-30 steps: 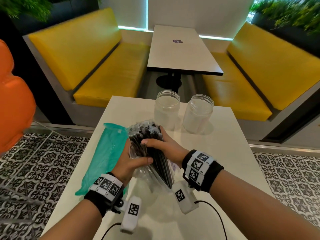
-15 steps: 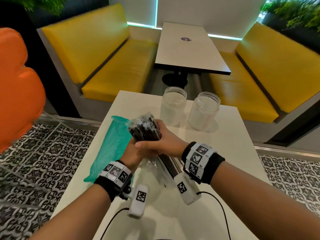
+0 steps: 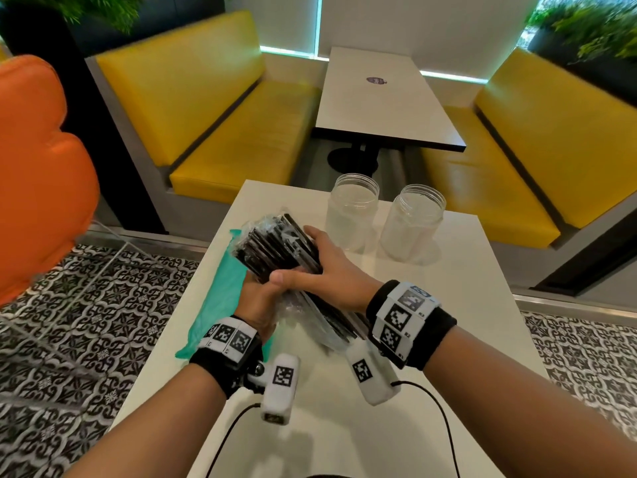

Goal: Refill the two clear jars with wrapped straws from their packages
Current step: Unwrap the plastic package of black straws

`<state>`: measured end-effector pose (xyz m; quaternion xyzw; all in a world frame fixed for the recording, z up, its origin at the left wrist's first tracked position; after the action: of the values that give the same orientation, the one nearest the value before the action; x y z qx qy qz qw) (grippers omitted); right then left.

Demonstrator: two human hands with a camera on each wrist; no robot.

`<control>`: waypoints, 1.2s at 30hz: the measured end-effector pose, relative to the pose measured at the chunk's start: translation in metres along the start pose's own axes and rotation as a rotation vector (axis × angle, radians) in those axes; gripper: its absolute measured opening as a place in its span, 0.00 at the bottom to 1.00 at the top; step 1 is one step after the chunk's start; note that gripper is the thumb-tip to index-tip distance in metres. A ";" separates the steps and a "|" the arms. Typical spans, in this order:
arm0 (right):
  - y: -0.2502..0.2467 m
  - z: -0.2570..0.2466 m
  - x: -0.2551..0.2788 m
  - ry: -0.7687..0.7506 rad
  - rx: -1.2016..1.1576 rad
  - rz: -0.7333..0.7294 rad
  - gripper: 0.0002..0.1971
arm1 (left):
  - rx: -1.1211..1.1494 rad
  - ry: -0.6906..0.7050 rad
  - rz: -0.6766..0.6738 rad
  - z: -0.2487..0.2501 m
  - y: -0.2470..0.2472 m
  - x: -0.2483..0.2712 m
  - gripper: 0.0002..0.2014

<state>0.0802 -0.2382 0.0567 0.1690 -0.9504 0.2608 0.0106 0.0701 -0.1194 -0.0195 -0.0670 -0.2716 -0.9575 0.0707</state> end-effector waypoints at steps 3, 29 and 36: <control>-0.001 0.004 0.004 -0.002 -0.081 0.037 0.51 | -0.018 0.009 -0.023 -0.001 0.007 0.000 0.44; -0.002 0.014 0.001 0.101 -0.168 -0.114 0.51 | -0.173 0.009 -0.131 0.000 0.010 -0.001 0.40; 0.008 0.026 -0.001 0.129 -0.089 -0.090 0.62 | -0.336 0.101 -0.124 0.006 0.010 -0.007 0.39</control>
<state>0.0804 -0.2447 0.0304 0.1939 -0.9498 0.2279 0.0911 0.0793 -0.1241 -0.0102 -0.0126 -0.1074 -0.9941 0.0127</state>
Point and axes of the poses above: each hand's wrist, its own x-axis away from the middle knuckle, its own y-axis out of the palm, z = x × y, the point moved 5 cm from there along -x, towards the middle knuckle, and after that the axes turned 4 degrees about z, right-handed, at the moved point
